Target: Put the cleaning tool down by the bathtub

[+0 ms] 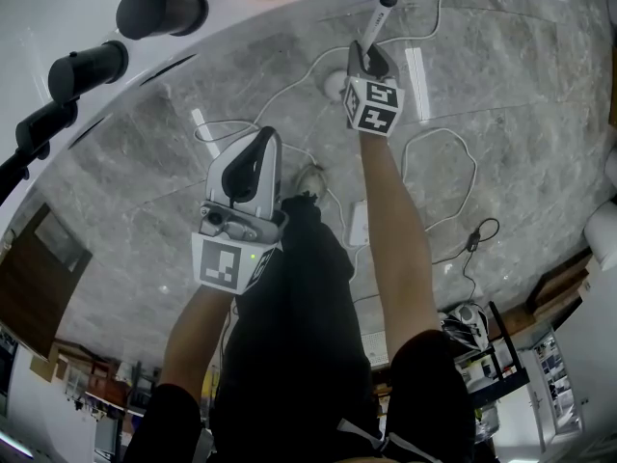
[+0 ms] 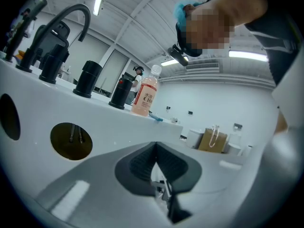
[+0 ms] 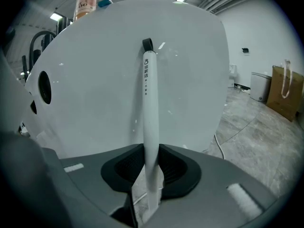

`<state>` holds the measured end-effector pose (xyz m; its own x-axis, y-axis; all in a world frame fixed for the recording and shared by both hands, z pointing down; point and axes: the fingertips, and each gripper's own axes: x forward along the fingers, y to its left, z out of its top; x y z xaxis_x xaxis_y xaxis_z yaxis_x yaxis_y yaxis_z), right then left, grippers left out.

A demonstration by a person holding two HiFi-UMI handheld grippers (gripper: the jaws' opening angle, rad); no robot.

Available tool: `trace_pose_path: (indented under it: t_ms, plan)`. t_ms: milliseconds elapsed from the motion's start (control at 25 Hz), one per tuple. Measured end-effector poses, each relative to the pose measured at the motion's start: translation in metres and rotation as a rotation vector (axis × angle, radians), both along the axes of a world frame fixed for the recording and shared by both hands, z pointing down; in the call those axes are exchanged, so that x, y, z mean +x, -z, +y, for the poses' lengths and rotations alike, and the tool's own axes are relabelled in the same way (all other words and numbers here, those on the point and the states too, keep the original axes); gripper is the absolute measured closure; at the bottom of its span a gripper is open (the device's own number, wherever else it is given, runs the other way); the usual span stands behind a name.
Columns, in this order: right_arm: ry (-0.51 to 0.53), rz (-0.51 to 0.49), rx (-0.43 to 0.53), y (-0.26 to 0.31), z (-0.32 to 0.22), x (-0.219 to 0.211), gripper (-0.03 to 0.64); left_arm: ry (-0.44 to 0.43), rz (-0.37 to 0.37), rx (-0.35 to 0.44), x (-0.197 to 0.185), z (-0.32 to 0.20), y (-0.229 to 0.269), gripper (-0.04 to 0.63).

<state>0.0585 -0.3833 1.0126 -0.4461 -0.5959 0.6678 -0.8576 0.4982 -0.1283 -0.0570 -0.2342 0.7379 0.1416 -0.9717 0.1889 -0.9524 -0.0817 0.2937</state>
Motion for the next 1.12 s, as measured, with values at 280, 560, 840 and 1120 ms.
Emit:
trace_pose_path:
  t_ms: [280, 560, 840, 1120]
  plan:
    - [-0.004, -0.008, 0.01, 0.002, 0.0, 0.0, 0.522, 0.002, 0.009, -0.002, -0.002, 0.002, -0.001, 0.586]
    - [-0.004, 0.008, -0.008, 0.001, 0.008, 0.0, 0.463, 0.001, 0.017, -0.008, -0.003, 0.004, 0.001, 0.586]
    - [-0.021, 0.022, -0.015, 0.016, 0.018, 0.008, 0.439, -0.005, 0.022, -0.013, -0.008, 0.012, 0.014, 0.586]
    - [-0.057, 0.021, -0.021, 0.055, 0.041, 0.015, 0.439, -0.02, 0.023, -0.008, -0.011, 0.023, 0.054, 0.586]
